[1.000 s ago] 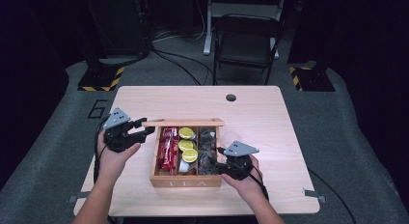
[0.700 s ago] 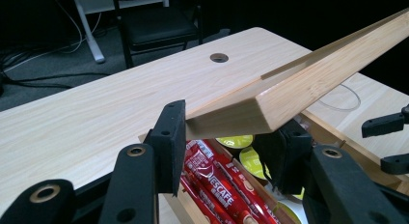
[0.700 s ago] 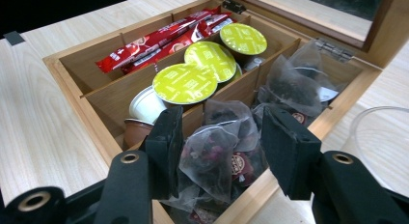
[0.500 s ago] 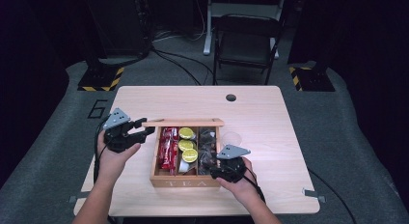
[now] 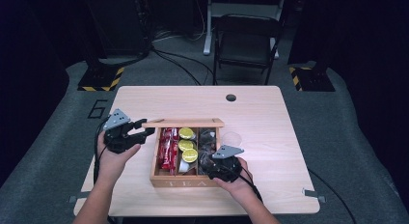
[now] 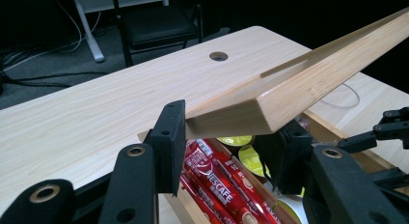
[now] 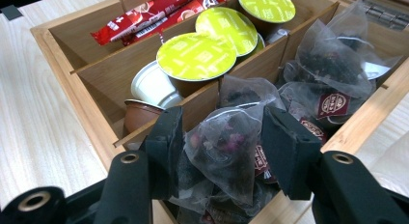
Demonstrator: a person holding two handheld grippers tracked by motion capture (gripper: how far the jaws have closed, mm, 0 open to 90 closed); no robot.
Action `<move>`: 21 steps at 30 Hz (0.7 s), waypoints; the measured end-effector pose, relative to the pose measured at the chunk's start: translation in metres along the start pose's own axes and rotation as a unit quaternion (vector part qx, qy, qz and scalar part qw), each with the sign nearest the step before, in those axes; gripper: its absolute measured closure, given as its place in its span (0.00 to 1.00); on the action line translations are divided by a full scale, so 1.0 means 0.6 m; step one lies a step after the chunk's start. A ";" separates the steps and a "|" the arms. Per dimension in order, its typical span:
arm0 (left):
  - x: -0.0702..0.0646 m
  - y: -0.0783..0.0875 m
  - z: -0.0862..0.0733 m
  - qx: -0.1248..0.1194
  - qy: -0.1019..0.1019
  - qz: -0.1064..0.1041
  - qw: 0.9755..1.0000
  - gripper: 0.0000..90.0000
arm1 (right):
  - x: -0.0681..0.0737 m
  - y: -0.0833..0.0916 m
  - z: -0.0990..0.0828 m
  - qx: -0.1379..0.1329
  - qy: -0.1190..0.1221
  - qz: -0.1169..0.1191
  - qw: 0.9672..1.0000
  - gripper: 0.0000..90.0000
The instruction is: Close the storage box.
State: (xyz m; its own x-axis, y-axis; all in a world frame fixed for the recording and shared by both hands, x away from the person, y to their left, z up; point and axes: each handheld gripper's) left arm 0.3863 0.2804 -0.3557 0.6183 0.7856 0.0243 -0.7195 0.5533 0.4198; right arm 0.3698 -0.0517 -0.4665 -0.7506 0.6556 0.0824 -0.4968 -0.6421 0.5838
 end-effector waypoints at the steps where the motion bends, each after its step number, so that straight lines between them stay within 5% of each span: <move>1: 0.000 0.000 0.000 0.000 0.000 0.000 1.000 0.61 | 0.000 0.000 0.000 0.000 0.000 0.000 1.000 0.56; 13: -0.001 0.001 -0.001 0.003 0.000 0.000 1.000 0.61 | 0.001 -0.016 0.000 0.015 0.010 -0.002 1.000 0.59; 21: -0.001 0.001 -0.001 0.004 -0.002 -0.002 1.000 0.61 | 0.006 -0.022 -0.001 0.031 0.029 0.008 0.999 0.71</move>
State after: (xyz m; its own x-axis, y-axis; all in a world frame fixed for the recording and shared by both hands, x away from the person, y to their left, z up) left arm 0.3854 0.2805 -0.3559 0.6220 0.7826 0.0274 -0.7151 0.5534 0.4270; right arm 0.3734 -0.0414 -0.4742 -0.7831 0.6201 0.0473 -0.4571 -0.6255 0.6323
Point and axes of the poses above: each handheld gripper's, and its own axes: y roughly backward along the jaws, z roughly out of its top, x roughly to its left, and after that the axes turned 3 degrees about -y, right-handed
